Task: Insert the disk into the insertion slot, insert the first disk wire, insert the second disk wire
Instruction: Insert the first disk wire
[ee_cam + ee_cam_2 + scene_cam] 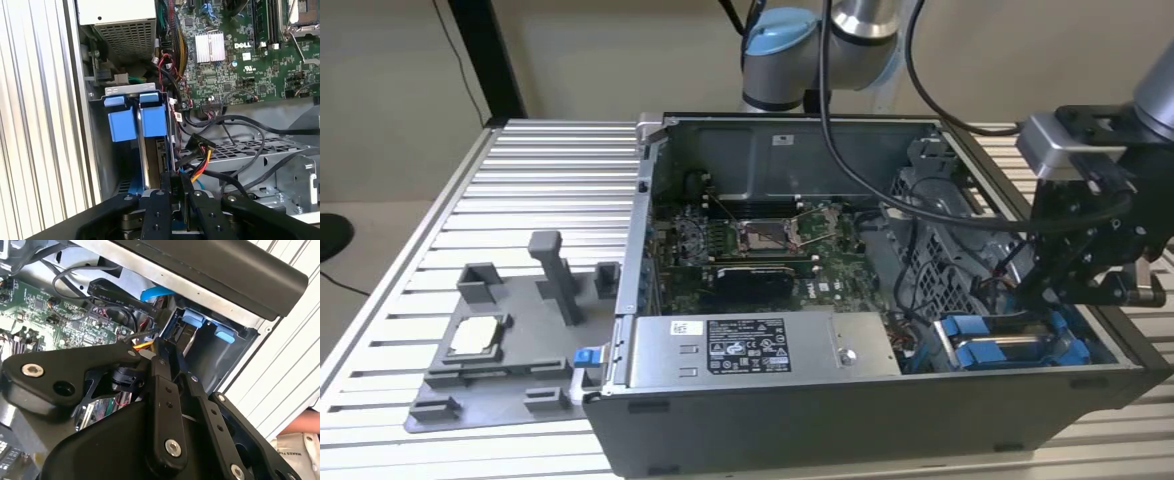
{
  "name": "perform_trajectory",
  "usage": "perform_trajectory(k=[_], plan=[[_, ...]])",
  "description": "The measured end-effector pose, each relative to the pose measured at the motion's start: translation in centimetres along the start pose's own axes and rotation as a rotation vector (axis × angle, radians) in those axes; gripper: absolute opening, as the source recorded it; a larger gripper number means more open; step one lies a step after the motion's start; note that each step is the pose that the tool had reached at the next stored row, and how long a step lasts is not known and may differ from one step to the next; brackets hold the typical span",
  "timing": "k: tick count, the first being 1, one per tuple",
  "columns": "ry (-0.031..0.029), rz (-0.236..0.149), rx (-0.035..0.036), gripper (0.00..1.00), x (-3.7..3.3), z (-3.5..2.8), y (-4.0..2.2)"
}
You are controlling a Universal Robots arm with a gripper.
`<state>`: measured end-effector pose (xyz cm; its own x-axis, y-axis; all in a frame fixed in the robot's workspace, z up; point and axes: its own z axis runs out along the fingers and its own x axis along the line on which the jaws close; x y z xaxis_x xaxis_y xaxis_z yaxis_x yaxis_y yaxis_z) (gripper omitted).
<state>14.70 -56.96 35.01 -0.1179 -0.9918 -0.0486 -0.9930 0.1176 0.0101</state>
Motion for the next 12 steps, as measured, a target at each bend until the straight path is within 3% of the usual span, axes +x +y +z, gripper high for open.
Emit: perform_trajectory(k=[12], plan=[[-0.0032,-0.065,-0.0039,0.00,0.12,0.27,-0.18]])
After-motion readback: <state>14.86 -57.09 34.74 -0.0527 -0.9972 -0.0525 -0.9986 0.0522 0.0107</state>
